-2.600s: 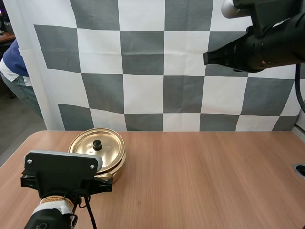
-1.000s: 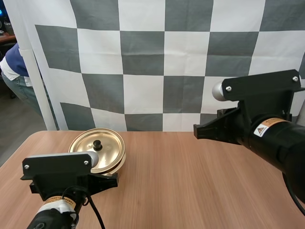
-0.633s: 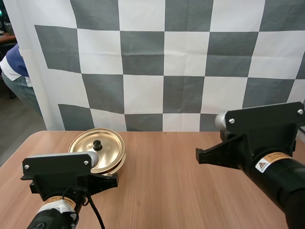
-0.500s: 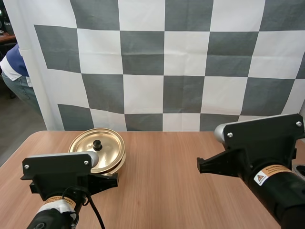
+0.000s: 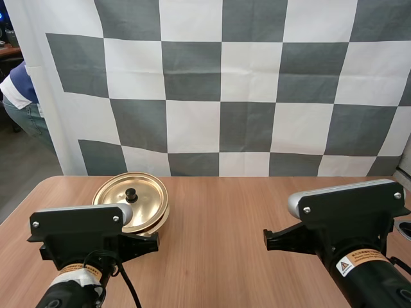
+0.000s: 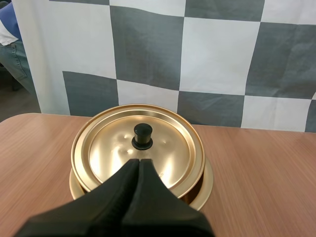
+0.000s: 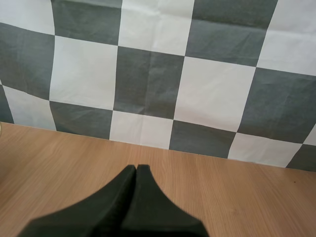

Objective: Open the pot, put the car inside, and close it

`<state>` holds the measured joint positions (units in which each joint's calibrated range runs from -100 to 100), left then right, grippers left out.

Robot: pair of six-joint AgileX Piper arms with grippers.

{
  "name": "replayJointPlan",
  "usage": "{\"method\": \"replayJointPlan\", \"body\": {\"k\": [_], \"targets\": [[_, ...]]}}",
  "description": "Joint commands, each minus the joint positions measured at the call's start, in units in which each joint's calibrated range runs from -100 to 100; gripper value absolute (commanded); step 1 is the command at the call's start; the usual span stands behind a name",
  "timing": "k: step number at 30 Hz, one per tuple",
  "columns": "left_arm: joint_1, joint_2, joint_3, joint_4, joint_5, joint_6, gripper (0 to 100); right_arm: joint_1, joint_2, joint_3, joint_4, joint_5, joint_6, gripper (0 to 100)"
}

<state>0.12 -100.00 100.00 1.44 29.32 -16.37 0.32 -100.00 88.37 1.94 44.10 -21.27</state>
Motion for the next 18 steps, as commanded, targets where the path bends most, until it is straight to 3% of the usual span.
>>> {"method": "replayJointPlan", "body": {"k": [1,5,11,18], "targets": [[0.02,0.0,0.0,-0.1,0.0,0.0,0,0.0,0.0,0.0,0.0,0.1,0.0,0],[0.02,0.0,0.0,-0.1,0.0,0.0,0,0.0,0.0,2.0,0.2,-4.8,0.0,0],[0.02,0.0,0.0,-0.1,0.0,0.0,0,0.0,0.0,11.6,-0.2,-28.4,0.0,0],[0.02,0.0,0.0,-0.1,0.0,0.0,0,0.0,0.0,11.6,1.8,-18.1,0.1,0]]}}
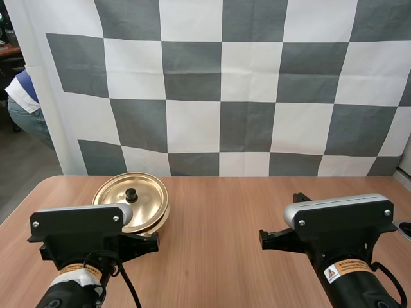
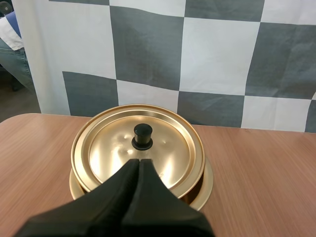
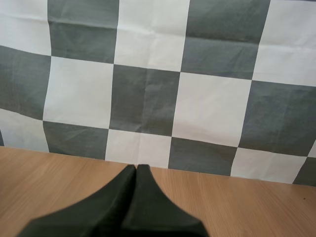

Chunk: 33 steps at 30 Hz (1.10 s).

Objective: Open the pot, put the car inside, and close it

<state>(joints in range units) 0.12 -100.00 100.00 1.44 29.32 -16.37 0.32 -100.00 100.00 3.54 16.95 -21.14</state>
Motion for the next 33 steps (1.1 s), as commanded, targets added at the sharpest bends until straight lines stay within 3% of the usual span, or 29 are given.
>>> {"method": "replayJointPlan", "body": {"k": [1,33], "targets": [[0.02,0.0,0.0,-0.1,0.0,0.0,0,0.0,0.0,0.0,0.6,11.5,0.0,0],[0.02,0.0,0.0,-0.1,0.0,0.0,0,0.0,0.0,0.0,1.3,14.5,0.3,0]]}}
